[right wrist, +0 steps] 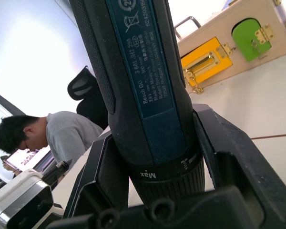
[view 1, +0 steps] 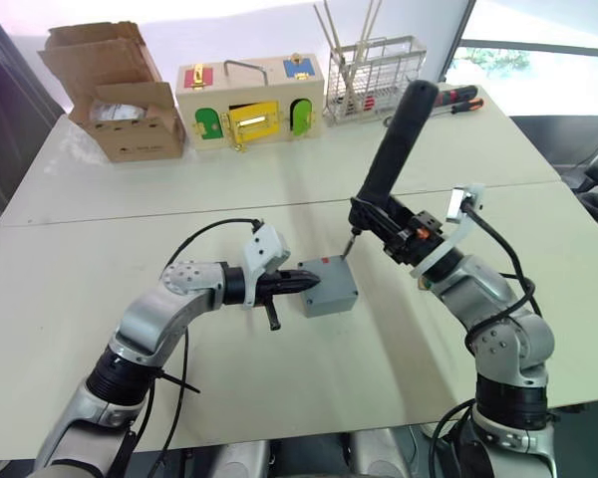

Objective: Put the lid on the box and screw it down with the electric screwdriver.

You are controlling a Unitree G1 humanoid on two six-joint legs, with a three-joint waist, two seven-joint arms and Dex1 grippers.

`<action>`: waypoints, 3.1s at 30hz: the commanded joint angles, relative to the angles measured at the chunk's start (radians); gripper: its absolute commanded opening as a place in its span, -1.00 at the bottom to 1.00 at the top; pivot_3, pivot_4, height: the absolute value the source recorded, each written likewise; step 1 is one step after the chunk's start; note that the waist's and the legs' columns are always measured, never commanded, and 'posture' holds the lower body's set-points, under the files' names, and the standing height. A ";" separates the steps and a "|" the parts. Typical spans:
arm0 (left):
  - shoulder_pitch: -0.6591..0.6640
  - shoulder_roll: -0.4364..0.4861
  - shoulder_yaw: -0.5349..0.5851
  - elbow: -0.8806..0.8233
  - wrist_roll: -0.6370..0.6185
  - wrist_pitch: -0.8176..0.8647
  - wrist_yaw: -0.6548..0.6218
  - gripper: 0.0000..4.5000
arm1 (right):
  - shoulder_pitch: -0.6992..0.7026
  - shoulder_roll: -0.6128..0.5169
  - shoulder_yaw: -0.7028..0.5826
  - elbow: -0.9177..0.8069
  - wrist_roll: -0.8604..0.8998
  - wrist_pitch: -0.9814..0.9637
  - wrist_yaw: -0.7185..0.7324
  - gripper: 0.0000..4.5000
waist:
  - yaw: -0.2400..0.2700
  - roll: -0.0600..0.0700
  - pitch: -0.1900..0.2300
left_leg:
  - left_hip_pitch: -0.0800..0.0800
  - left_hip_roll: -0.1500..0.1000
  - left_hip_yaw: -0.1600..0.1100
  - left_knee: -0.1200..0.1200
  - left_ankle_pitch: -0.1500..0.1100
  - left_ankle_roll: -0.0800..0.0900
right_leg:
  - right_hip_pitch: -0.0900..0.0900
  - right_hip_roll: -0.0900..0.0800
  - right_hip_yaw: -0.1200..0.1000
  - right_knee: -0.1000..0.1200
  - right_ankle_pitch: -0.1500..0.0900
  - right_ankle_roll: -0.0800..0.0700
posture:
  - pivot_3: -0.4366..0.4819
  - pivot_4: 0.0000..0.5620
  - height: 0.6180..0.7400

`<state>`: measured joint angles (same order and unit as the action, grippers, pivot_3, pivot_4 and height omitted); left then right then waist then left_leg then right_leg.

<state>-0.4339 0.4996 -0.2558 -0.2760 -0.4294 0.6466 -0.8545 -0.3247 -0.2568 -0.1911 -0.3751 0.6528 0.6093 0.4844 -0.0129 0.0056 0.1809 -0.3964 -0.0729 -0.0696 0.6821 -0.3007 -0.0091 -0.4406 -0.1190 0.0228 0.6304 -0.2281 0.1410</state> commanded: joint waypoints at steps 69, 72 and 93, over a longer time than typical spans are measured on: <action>0.047 -0.031 -0.022 0.004 0.086 -0.027 -0.007 -1.00 | 0.178 -0.087 0.293 0.166 -0.269 -0.279 0.161 -0.22 | 0.001 -0.014 -0.034 | 0.039 0.002 -0.001 -0.018 -0.007 0.011 | 0.038 0.001 -0.001 -0.020 -0.004 0.001 | -0.05 -0.47 0.99; 0.048 -0.032 -0.021 0.005 0.087 -0.027 -0.008 -1.00 | 0.180 -0.087 0.294 0.170 -0.270 -0.280 0.161 -0.22 | 0.001 -0.014 -0.034 | 0.039 0.002 -0.001 -0.018 -0.007 0.011 | 0.038 0.001 -0.002 -0.020 -0.004 0.001 | -0.05 -0.47 0.99; 0.052 -0.038 -0.019 0.008 0.094 -0.025 -0.004 -1.00 | 0.171 -0.074 0.304 0.230 -0.293 -0.312 0.150 -0.22 | 0.001 -0.018 -0.038 | 0.041 0.002 -0.003 -0.019 -0.007 0.011 | 0.041 0.000 -0.003 -0.020 -0.005 0.001 | -0.05 -0.47 0.99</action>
<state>-0.3862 0.4605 -0.2727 -0.2518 -0.3359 0.6215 -0.8623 -0.2142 -0.3312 0.0377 -0.2670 0.4041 0.2263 0.6232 -0.0118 -0.0128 0.1426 -0.3559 -0.0710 -0.0729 0.6635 -0.3081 0.0015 -0.4001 -0.1186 0.0200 0.6103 -0.2333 0.1417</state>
